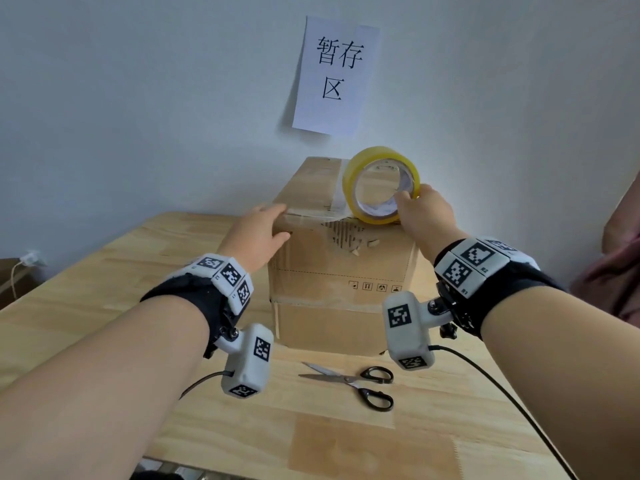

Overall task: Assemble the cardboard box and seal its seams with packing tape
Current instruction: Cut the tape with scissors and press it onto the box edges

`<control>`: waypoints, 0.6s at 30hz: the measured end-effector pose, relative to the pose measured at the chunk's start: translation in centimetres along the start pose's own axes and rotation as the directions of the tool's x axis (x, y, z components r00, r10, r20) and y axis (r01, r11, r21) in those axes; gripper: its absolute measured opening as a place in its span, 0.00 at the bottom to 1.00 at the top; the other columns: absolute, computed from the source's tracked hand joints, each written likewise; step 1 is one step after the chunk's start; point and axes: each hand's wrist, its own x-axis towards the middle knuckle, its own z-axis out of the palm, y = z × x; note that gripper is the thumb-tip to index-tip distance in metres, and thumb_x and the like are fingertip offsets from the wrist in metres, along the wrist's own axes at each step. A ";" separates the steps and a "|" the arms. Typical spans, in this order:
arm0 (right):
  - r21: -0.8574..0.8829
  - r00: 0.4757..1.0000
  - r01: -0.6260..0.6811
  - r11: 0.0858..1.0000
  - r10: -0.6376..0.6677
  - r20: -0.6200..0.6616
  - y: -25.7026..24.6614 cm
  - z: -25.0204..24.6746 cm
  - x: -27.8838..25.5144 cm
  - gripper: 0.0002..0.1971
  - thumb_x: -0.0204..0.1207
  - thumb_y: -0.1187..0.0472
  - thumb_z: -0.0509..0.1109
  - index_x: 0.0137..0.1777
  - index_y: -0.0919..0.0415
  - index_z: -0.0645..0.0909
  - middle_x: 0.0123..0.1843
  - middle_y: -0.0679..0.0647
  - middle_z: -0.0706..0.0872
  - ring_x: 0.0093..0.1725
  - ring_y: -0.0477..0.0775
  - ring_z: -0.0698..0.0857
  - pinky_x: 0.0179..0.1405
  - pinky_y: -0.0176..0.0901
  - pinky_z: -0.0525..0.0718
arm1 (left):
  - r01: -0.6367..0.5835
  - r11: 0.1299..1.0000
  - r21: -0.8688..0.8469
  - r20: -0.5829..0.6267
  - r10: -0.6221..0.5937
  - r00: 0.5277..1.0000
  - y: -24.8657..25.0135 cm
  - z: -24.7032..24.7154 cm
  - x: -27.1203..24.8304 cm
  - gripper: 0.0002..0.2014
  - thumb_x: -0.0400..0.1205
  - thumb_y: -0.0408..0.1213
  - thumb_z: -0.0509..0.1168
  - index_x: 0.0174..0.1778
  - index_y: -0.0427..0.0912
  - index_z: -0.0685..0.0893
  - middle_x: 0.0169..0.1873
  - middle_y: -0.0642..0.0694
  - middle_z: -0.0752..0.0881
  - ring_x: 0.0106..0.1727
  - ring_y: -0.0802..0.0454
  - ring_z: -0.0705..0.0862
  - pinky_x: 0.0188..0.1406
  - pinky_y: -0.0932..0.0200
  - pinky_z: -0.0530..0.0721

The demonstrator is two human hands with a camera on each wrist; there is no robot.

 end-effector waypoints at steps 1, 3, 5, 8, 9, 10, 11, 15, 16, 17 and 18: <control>-0.066 0.999 0.013 0.998 -0.015 -0.035 -0.2 -0.3 0.0 0.16 0.80 0.54 0.59 0.66 0.57 0.72 0.56 0.58 0.80 0.53 0.61 0.79 0.45 0.48 0.75 | -0.028 0.998 0.061 0.019 0.027 0.999 0.4 0.0 0.0 0.27 0.83 0.42 0.64 0.79 0.45 0.67 0.80 0.38 0.64 0.78 0.40 0.66 0.76 0.48 0.66; -0.165 0.988 0.100 0.981 -0.117 -0.099 -0.5 -0.8 0.2 0.26 0.79 0.60 0.62 0.77 0.54 0.63 0.70 0.62 0.72 0.66 0.66 0.74 0.53 0.50 0.74 | -0.145 0.975 0.170 0.050 0.138 0.989 1.5 0.0 0.3 0.28 0.83 0.44 0.63 0.79 0.45 0.66 0.82 0.41 0.58 0.82 0.42 0.57 0.80 0.47 0.56; -0.242 0.954 0.259 0.935 -0.287 -0.087 -0.9 -1.2 0.3 0.33 0.78 0.67 0.61 0.81 0.50 0.57 0.76 0.62 0.65 0.72 0.65 0.68 0.59 0.52 0.74 | -0.290 0.929 0.228 0.112 0.271 0.956 2.9 0.4 1.0 0.27 0.83 0.45 0.62 0.79 0.47 0.66 0.80 0.44 0.64 0.81 0.44 0.60 0.80 0.47 0.54; -0.337 0.903 0.418 0.844 -0.427 0.051 -1.4 -1.3 0.4 0.43 0.75 0.75 0.58 0.83 0.41 0.49 0.80 0.58 0.60 0.71 0.62 0.70 0.56 0.53 0.79 | -0.340 0.917 0.209 0.177 0.307 0.935 4.4 1.0 1.7 0.25 0.83 0.46 0.62 0.77 0.48 0.69 0.77 0.48 0.70 0.76 0.45 0.69 0.71 0.45 0.73; -0.347 0.891 0.444 0.826 -0.447 0.078 -1.6 -1.3 0.4 0.44 0.75 0.75 0.58 0.83 0.39 0.48 0.79 0.58 0.62 0.68 0.62 0.72 0.52 0.52 0.80 | -0.341 0.915 0.215 0.177 0.306 0.935 4.7 1.1 1.9 0.24 0.83 0.46 0.62 0.75 0.48 0.71 0.74 0.48 0.73 0.72 0.45 0.73 0.64 0.45 0.79; -0.344 0.885 0.457 0.820 -0.456 0.090 -1.8 -1.4 0.5 0.43 0.76 0.75 0.57 0.83 0.38 0.48 0.77 0.58 0.65 0.65 0.61 0.75 0.50 0.50 0.79 | -0.341 0.912 0.229 0.173 0.307 0.936 5.0 1.1 2.0 0.22 0.83 0.47 0.61 0.73 0.48 0.73 0.71 0.48 0.76 0.68 0.45 0.77 0.57 0.46 0.82; -0.325 0.886 0.458 0.828 -0.454 0.093 -2.0 -1.4 0.5 0.40 0.78 0.74 0.56 0.83 0.39 0.50 0.74 0.58 0.69 0.62 0.60 0.76 0.49 0.48 0.78 | -0.340 0.909 0.242 0.167 0.306 0.937 5.2 1.1 2.2 0.21 0.82 0.47 0.61 0.71 0.47 0.74 0.67 0.48 0.79 0.63 0.44 0.80 0.52 0.48 0.84; -0.138 0.929 0.364 0.921 -0.349 0.124 -2.7 -2.0 0.4 0.30 0.78 0.63 0.60 0.81 0.49 0.63 0.67 0.59 0.76 0.63 0.58 0.77 0.51 0.40 0.71 | -0.337 0.882 0.328 0.142 0.307 0.941 5.5 1.5 2.2 0.20 0.82 0.49 0.59 0.68 0.46 0.77 0.64 0.46 0.82 0.55 0.43 0.84 0.40 0.53 0.82; -0.100 0.937 0.336 0.936 -0.322 0.134 -3.0 -2.2 0.3 0.29 0.78 0.57 0.62 0.80 0.51 0.64 0.66 0.58 0.77 0.63 0.57 0.77 0.51 0.41 0.71 | -0.340 0.876 0.343 0.144 0.308 0.940 5.6 1.6 2.2 0.20 0.82 0.49 0.58 0.68 0.46 0.76 0.65 0.46 0.81 0.56 0.43 0.84 0.40 0.53 0.80; -0.072 0.943 0.316 0.946 -0.305 0.134 -3.4 -2.1 0.2 0.29 0.78 0.51 0.63 0.78 0.54 0.66 0.65 0.58 0.78 0.62 0.56 0.78 0.51 0.42 0.72 | -0.339 0.875 0.345 0.148 0.306 0.940 5.5 1.6 2.2 0.21 0.83 0.49 0.58 0.69 0.46 0.76 0.67 0.46 0.80 0.57 0.43 0.83 0.40 0.54 0.80; -0.059 0.947 0.305 0.950 -0.296 0.125 -3.8 -2.0 0.1 0.30 0.77 0.43 0.64 0.75 0.57 0.67 0.62 0.57 0.79 0.59 0.56 0.79 0.50 0.43 0.74 | -0.335 0.880 0.336 0.151 0.301 0.942 5.5 1.7 2.2 0.21 0.83 0.49 0.57 0.70 0.46 0.75 0.68 0.47 0.79 0.58 0.43 0.83 0.42 0.53 0.80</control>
